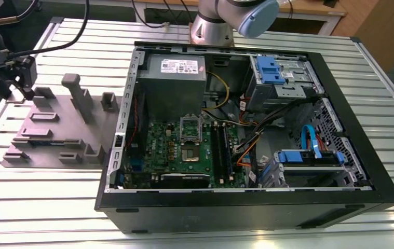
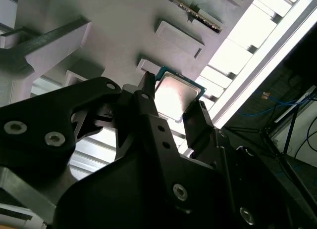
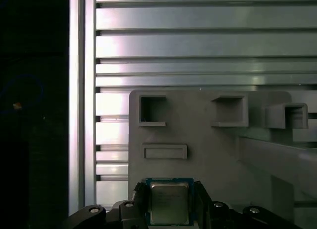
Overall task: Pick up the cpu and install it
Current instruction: 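Pick up the cpu and move it towards the insertion slot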
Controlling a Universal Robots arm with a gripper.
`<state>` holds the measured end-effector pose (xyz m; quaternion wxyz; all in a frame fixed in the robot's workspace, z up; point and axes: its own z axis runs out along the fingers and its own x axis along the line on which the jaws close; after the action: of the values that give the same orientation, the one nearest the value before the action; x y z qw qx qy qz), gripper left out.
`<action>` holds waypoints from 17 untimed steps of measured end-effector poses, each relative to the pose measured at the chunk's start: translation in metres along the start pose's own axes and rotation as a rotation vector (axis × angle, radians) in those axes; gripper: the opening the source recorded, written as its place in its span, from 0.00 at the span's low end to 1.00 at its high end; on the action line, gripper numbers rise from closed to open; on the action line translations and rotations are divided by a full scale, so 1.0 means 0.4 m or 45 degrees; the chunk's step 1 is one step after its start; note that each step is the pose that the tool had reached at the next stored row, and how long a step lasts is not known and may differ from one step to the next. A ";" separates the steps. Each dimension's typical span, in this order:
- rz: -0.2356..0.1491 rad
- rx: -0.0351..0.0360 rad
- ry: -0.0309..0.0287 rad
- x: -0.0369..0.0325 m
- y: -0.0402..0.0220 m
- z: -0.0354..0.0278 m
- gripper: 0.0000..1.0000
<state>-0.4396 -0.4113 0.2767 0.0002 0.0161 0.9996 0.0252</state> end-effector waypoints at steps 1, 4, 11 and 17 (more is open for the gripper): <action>0.000 -0.0002 -0.0004 0.000 0.000 0.000 0.47; 0.000 -0.0002 -0.0003 0.000 0.000 -0.005 0.47; 0.000 -0.0001 -0.0003 0.000 0.001 -0.024 0.47; 0.000 -0.0001 -0.0002 0.000 0.002 -0.034 0.47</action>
<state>-0.4396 -0.4113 0.2902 0.0003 0.0162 0.9996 0.0252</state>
